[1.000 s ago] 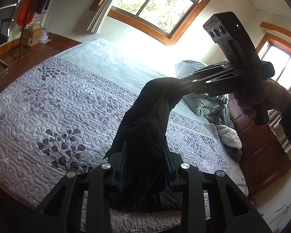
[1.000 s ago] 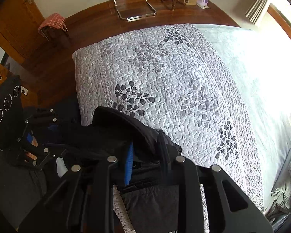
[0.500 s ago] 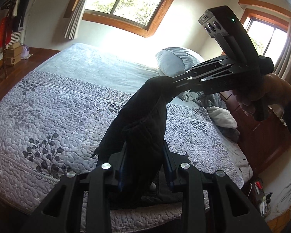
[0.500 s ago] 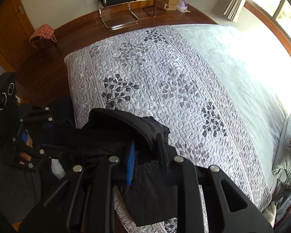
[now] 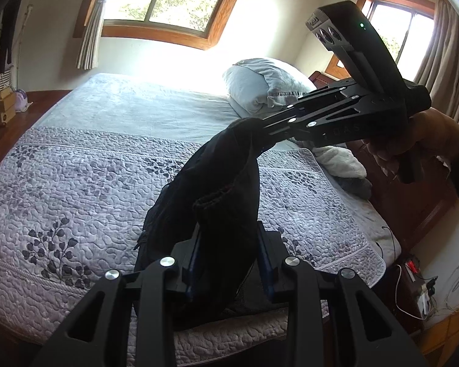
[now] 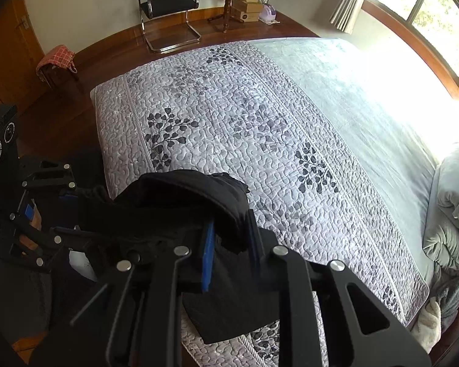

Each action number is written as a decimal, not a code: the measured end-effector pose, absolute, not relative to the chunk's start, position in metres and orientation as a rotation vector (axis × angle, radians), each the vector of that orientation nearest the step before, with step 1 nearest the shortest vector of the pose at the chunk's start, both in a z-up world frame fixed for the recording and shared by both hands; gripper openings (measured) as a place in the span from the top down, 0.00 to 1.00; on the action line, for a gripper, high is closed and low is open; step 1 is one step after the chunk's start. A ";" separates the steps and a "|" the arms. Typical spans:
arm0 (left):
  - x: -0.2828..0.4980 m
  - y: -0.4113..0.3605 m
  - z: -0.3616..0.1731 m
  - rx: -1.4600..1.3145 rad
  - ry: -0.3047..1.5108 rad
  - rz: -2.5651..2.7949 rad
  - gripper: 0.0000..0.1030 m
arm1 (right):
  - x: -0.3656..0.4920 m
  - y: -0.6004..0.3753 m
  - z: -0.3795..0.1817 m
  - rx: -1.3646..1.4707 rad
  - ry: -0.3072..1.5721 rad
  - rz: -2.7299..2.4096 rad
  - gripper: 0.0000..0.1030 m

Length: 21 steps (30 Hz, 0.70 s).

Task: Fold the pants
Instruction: 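Lift and carry the pants above the bed with both tools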

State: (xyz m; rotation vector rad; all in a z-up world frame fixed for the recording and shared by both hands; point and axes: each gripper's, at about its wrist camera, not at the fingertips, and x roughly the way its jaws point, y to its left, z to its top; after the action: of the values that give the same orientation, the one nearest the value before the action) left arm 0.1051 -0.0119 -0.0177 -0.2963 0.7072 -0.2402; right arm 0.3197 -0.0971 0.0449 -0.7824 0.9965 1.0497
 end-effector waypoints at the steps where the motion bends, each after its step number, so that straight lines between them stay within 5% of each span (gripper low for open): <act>1: 0.106 -0.016 -0.018 -0.291 0.709 -0.246 0.69 | 0.320 -0.102 0.045 -0.781 0.996 1.044 0.83; 21: 0.131 -0.091 -0.032 -0.182 0.752 -0.335 0.69 | 0.336 -0.178 0.017 -0.764 0.969 0.977 0.86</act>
State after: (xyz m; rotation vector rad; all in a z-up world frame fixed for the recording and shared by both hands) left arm 0.1313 -0.0906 -0.0323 -0.1816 0.7522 -0.3348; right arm 0.3360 -0.1776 0.0175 -0.7639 0.9689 0.9769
